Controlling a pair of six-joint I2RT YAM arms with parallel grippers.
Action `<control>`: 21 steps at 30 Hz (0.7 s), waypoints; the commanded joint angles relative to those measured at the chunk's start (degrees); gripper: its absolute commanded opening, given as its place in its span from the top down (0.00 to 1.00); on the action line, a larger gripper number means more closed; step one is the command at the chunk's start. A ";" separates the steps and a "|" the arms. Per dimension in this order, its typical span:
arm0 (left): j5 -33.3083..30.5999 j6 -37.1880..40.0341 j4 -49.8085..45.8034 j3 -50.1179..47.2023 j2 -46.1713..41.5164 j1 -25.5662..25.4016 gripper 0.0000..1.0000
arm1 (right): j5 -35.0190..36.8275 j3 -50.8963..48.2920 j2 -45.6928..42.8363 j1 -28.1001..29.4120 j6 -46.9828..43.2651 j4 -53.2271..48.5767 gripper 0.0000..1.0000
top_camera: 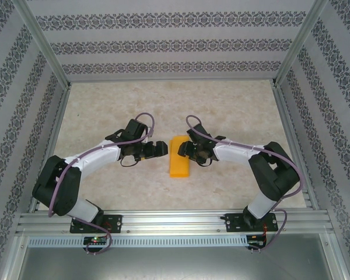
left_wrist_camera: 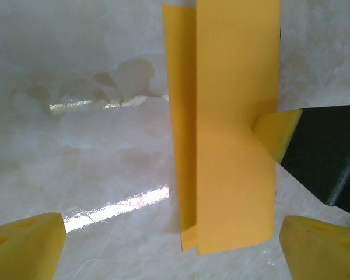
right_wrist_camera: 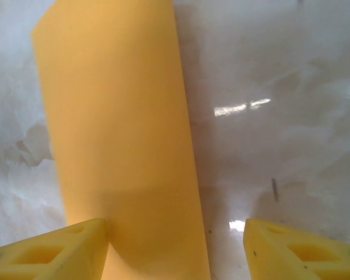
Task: Fold a paper plane with a square sheet of paper (pick it up from the middle)
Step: Fold the square sheet of paper in half at the center of the table.
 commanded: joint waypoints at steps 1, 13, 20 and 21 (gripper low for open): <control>-1.23 -1.38 2.27 1.94 0.51 -0.81 0.05 | -5.18 0.71 2.05 0.11 0.01 4.74 0.38; -1.87 0.73 -0.11 2.19 -1.61 -0.87 0.04 | -5.92 -0.51 2.85 0.60 1.98 7.97 0.48; -6.78 -0.25 3.50 -1.36 -5.63 -0.85 0.03 | -4.66 -1.37 1.25 1.07 2.98 9.90 0.50; -7.58 -0.31 3.79 -1.62 -5.94 -0.85 0.03 | -4.30 -1.74 0.95 1.15 3.02 10.31 0.51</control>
